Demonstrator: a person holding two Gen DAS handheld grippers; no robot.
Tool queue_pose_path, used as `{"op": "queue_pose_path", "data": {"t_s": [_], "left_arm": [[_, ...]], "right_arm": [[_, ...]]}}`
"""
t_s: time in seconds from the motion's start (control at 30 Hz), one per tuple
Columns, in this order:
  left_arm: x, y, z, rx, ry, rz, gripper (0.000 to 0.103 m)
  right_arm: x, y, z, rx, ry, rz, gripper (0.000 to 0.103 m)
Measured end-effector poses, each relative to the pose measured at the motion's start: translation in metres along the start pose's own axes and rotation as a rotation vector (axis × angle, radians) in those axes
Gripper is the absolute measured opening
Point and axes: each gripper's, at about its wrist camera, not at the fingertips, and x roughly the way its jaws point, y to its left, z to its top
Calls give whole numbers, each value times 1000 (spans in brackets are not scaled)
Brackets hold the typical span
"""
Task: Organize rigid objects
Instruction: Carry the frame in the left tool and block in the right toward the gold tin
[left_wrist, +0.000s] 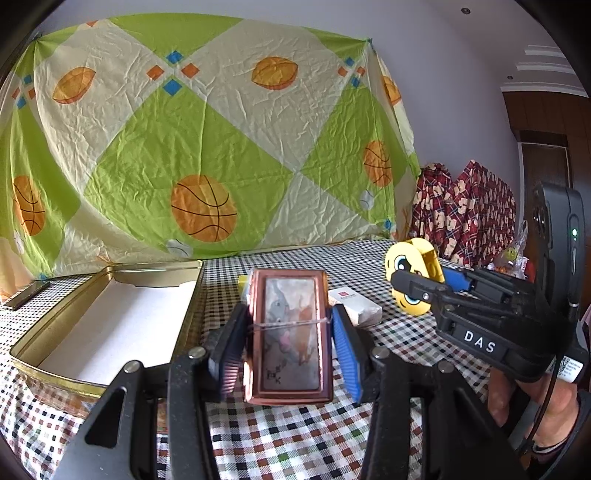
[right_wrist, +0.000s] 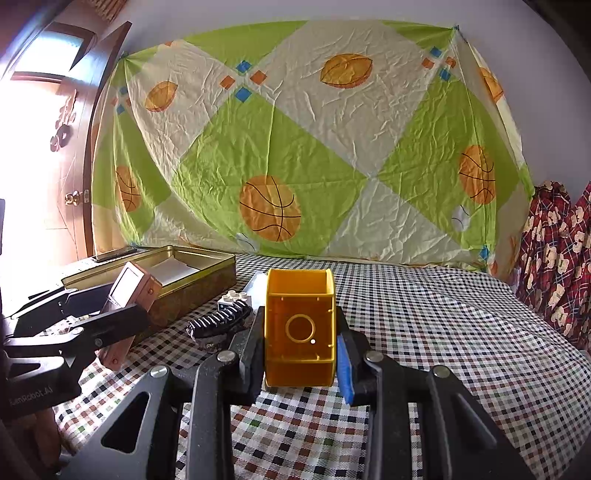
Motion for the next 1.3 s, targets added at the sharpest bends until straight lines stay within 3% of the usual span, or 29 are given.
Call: {"op": "queue_pose_path", "data": {"t_s": [0.47, 0.83, 1.3], "left_arm": [[-6, 17, 6, -23, -39, 43, 45], [-9, 46, 8, -72, -48, 86, 45], [-17, 75, 7, -103, -66, 118, 45]], "right_arm": [[-9, 0, -1, 3, -58, -16, 34], [-4, 2, 2, 5, -25, -56, 34], [15, 34, 8, 29, 19, 1, 34]]}}
